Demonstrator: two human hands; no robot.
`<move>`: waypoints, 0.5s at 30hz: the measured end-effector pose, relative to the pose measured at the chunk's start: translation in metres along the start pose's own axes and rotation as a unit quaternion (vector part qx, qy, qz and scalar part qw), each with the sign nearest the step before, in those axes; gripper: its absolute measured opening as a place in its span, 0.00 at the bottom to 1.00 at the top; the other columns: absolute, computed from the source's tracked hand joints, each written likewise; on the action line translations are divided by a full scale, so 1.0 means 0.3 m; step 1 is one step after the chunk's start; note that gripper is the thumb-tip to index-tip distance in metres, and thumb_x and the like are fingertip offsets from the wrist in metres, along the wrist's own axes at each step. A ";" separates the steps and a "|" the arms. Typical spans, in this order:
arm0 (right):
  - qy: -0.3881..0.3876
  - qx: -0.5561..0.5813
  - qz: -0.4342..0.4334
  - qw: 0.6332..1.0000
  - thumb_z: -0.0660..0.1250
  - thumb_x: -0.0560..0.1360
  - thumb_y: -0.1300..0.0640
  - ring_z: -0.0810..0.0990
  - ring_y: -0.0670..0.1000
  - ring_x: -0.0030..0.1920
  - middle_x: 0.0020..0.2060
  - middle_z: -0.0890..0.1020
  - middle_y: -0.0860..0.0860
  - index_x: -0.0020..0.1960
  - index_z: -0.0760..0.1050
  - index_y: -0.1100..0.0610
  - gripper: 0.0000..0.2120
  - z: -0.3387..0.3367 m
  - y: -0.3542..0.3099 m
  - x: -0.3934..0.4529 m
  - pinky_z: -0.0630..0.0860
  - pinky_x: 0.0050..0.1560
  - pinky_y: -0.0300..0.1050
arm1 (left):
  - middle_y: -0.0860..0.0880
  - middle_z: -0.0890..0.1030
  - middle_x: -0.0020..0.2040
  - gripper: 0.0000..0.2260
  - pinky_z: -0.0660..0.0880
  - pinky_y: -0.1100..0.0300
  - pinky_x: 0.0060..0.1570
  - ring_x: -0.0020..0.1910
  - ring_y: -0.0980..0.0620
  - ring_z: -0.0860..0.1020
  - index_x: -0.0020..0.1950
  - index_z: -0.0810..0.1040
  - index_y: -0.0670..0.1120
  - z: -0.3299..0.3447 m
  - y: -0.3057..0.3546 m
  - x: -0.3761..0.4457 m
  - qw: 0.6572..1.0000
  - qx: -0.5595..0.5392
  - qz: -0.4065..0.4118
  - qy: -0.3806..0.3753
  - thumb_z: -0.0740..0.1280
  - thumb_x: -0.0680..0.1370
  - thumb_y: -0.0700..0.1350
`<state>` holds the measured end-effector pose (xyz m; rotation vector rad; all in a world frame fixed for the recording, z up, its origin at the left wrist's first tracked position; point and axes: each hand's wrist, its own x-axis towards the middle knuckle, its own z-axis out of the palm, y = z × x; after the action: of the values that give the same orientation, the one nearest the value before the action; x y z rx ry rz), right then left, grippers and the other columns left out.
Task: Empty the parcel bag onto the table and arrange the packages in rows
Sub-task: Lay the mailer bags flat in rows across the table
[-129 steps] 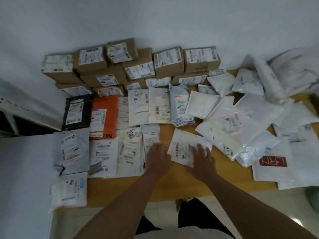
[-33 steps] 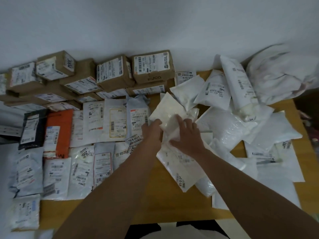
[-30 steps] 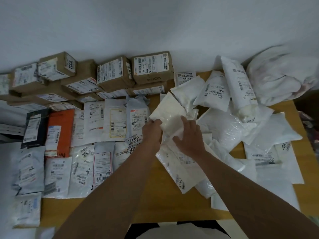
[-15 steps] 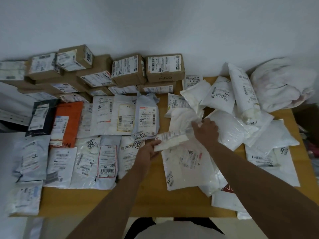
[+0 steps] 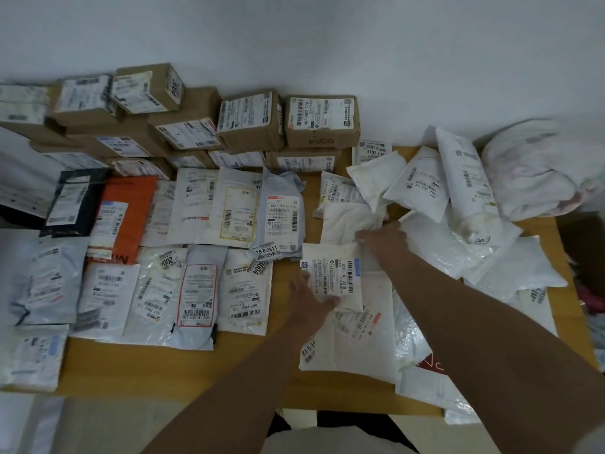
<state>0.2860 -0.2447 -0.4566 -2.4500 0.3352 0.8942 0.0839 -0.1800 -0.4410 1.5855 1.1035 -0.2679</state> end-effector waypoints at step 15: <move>0.160 -0.208 -0.596 0.759 0.63 0.72 0.64 0.77 0.61 0.60 0.59 0.80 0.59 0.63 0.75 0.64 0.20 -0.088 0.179 -0.267 0.77 0.57 0.55 | 0.48 0.69 0.63 0.23 0.64 0.55 0.62 0.62 0.47 0.67 0.66 0.70 0.48 0.033 0.006 -0.022 0.975 0.186 0.091 0.081 0.69 0.74 0.54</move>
<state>0.2187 -0.2998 -0.4069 -2.4375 -1.3317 -0.0546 0.0853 -0.1916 -0.4389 2.0612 1.0646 -0.2331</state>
